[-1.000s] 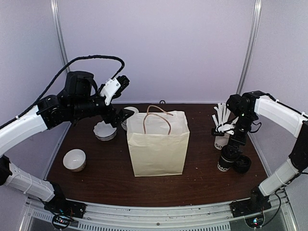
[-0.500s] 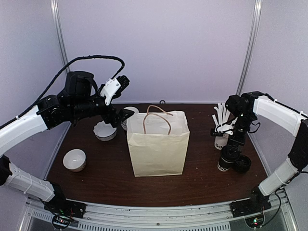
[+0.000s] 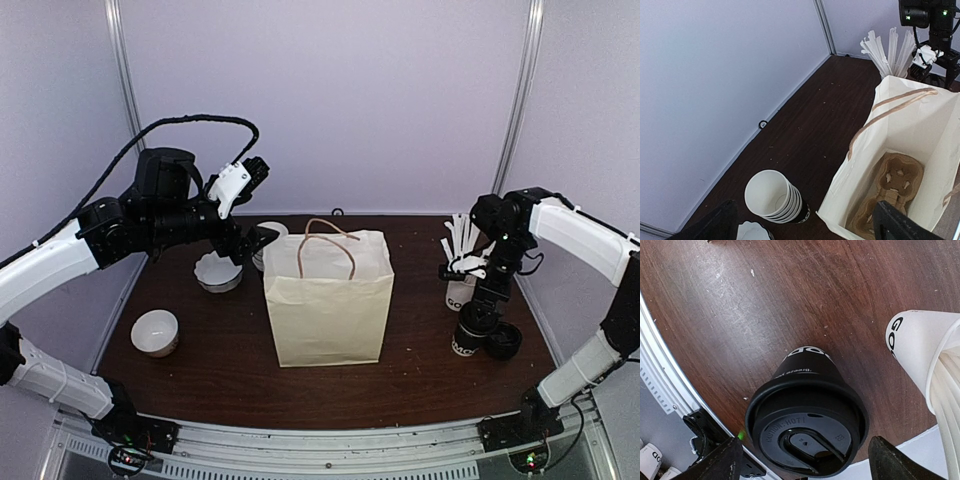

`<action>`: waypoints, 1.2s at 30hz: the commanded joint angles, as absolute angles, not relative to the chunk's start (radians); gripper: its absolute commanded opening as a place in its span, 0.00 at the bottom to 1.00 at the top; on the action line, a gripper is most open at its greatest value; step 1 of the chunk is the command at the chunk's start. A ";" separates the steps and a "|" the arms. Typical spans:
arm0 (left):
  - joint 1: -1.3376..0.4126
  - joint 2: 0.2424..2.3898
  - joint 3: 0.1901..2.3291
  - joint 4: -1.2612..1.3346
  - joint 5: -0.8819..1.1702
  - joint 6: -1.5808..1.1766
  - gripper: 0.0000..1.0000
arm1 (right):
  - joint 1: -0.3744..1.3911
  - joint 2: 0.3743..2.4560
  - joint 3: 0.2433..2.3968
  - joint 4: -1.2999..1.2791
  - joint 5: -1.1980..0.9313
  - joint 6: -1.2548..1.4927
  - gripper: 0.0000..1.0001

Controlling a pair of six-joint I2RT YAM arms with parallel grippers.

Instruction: Pack the takeout coffee

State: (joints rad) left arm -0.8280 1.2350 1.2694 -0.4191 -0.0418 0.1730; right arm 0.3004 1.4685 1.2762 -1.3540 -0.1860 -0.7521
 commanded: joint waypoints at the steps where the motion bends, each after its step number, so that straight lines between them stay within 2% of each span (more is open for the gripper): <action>1: -0.824 1.226 1.270 -0.382 -0.023 0.172 0.98 | 0.295 1.444 1.241 -1.340 -0.173 -0.738 0.91; 9: -0.824 1.231 1.269 -0.380 -0.029 0.173 0.97 | 0.295 1.431 1.204 -1.292 -0.146 -0.731 0.90; 20: -0.822 1.239 1.272 -0.382 -0.032 0.175 0.98 | 0.296 1.446 1.204 -1.297 -0.143 -0.729 0.71; 25: -0.819 1.243 1.283 -0.393 -0.024 0.182 0.97 | 0.301 1.408 1.203 -1.309 -0.142 -0.718 0.68; 32: -0.810 1.268 1.373 -0.476 0.130 0.221 0.97 | 0.330 1.337 1.228 -1.347 -0.191 -0.692 0.68; 36: -0.809 1.347 1.492 -0.591 0.302 0.235 0.97 | 0.345 1.305 1.227 -1.360 -0.244 -0.690 0.68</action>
State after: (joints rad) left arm -0.8169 1.2903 1.3918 -0.5182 0.1280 0.2077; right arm 0.3267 1.3403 1.2072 -1.3293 -0.1848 -0.7063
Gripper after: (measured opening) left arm 0.975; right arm 0.726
